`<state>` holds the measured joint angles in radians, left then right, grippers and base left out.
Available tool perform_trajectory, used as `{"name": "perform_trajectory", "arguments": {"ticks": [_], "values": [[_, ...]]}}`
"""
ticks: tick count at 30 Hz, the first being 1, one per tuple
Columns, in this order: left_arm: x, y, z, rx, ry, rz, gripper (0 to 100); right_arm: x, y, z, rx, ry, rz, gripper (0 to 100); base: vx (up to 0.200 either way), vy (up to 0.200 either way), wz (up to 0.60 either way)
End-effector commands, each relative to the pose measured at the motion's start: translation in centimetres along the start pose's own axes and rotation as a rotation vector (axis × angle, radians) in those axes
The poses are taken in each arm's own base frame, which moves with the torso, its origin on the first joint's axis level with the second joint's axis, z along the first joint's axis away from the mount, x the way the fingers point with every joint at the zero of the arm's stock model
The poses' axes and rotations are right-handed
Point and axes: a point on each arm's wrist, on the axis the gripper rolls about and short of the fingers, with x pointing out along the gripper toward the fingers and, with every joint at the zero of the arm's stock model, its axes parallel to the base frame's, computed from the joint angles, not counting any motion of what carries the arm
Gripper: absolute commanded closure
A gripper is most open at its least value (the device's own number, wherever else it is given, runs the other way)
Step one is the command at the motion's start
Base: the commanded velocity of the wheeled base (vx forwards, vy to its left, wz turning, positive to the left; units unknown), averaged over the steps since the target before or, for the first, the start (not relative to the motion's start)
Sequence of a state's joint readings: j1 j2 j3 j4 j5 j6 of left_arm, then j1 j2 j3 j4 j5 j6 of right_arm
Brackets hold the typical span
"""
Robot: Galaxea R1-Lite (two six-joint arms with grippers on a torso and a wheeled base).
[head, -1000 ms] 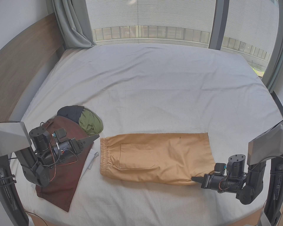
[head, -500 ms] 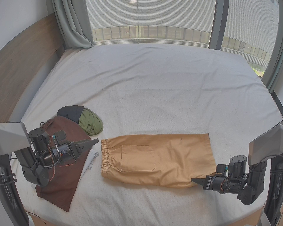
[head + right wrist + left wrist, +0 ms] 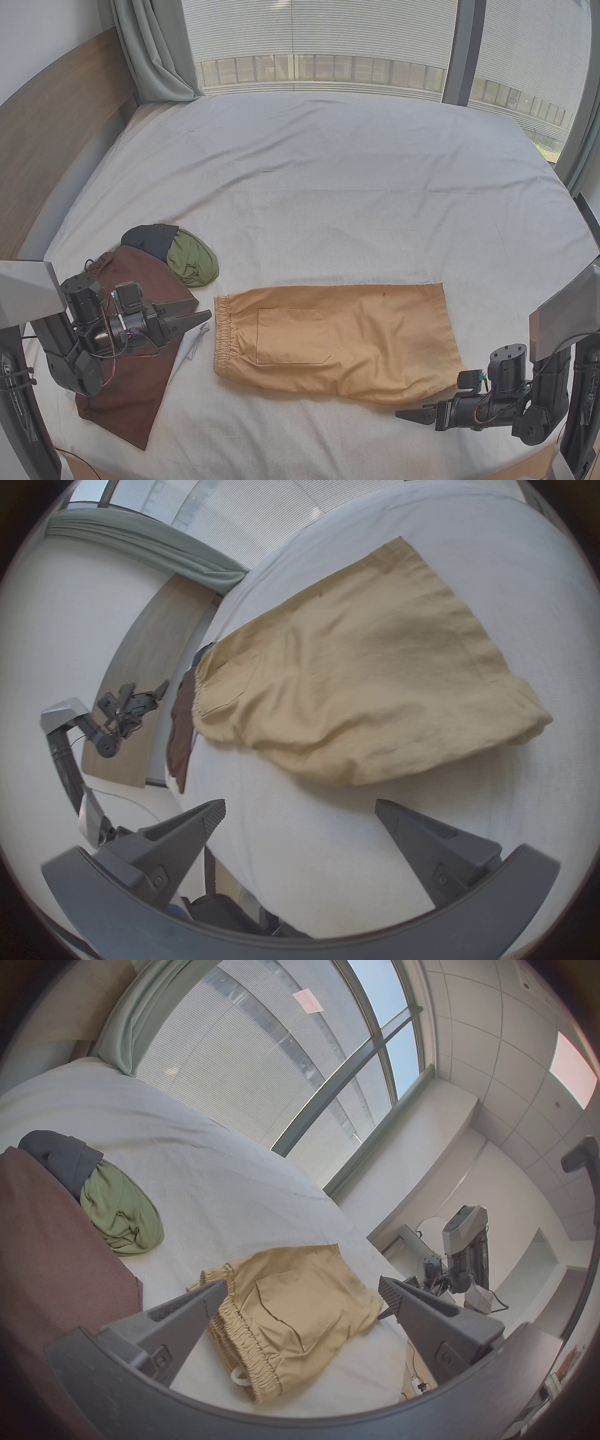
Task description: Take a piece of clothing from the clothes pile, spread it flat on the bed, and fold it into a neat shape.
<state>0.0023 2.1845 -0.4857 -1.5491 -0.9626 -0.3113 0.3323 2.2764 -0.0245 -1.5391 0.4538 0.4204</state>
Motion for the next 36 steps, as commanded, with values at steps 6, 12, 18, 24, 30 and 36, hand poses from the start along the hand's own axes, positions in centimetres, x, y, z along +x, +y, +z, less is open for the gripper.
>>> {"name": "perform_trajectory", "arguments": {"ticks": [6, 12, 18, 24, 30, 36], "values": [[0.1, 0.5, -0.8, -0.006, 0.012, 0.018, 0, -1.7, 2.0, 0.9, -0.059, -0.039, 0.125, 0, 0.0, 0.0, 0.0], [0.3, 0.5, -0.5, -0.001, -0.009, 0.071, 0, -1.1, 1.7, 3.0, -0.064, -0.131, 0.126, 0, 0.0, 0.0, 0.0], [0.6, 0.5, -0.5, 0.005, -0.018, 0.097, 0, 0.0, -0.1, 3.0, -0.009, -0.122, 0.075, 0, 0.0, 0.0, 0.0], [0.5, 0.7, -0.3, 0.013, -0.028, 0.114, 0, 1.6, -2.0, 2.2, 0.033, -0.099, -0.026, 0, 0.0, 0.0, 0.0], [0.4, 0.7, -0.3, 0.002, -0.029, 0.116, 0, 1.7, -2.1, 2.0, 0.038, -0.09, -0.03, 0, 0.0, 0.0, 0.0], [0.4, 0.4, -0.7, -0.016, -0.015, 0.111, 0, 1.3, -1.5, 2.5, 0.019, -0.116, -0.015, 0, 0.0, 0.0, 0.0]]}}
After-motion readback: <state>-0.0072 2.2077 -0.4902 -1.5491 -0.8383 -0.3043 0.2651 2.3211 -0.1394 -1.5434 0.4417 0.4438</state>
